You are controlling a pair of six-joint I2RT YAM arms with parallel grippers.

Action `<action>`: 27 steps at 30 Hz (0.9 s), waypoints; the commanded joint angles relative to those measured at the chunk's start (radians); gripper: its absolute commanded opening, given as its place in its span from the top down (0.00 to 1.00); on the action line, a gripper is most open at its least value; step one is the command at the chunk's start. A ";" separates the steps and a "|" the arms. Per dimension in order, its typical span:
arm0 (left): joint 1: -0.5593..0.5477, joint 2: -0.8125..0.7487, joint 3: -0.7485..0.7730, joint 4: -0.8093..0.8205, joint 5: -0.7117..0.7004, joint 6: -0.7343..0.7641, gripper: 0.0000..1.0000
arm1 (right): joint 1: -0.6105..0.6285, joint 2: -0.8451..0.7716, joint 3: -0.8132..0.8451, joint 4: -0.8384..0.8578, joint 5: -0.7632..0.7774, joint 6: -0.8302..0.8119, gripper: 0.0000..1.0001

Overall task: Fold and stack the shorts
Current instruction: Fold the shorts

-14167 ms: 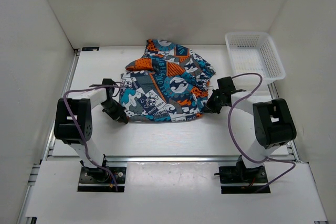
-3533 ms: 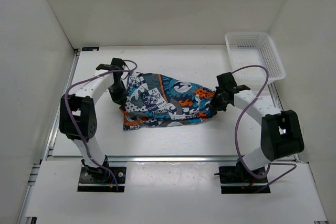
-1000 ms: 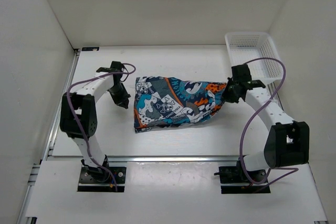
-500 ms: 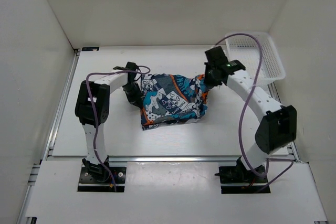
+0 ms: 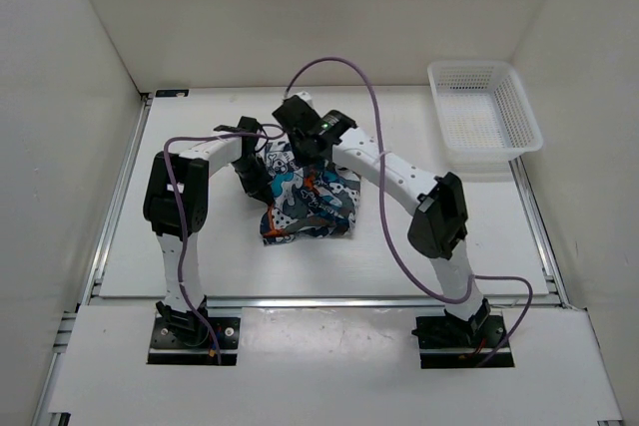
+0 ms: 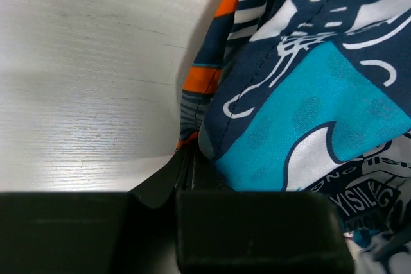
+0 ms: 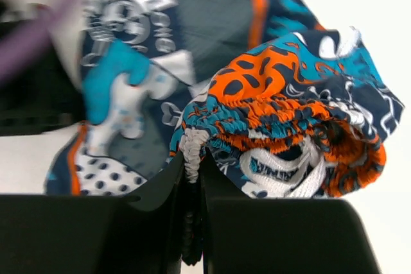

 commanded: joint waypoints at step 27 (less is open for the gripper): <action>0.201 -0.167 -0.023 -0.030 0.033 0.073 0.63 | 0.042 0.271 0.295 0.081 -0.347 -0.220 0.66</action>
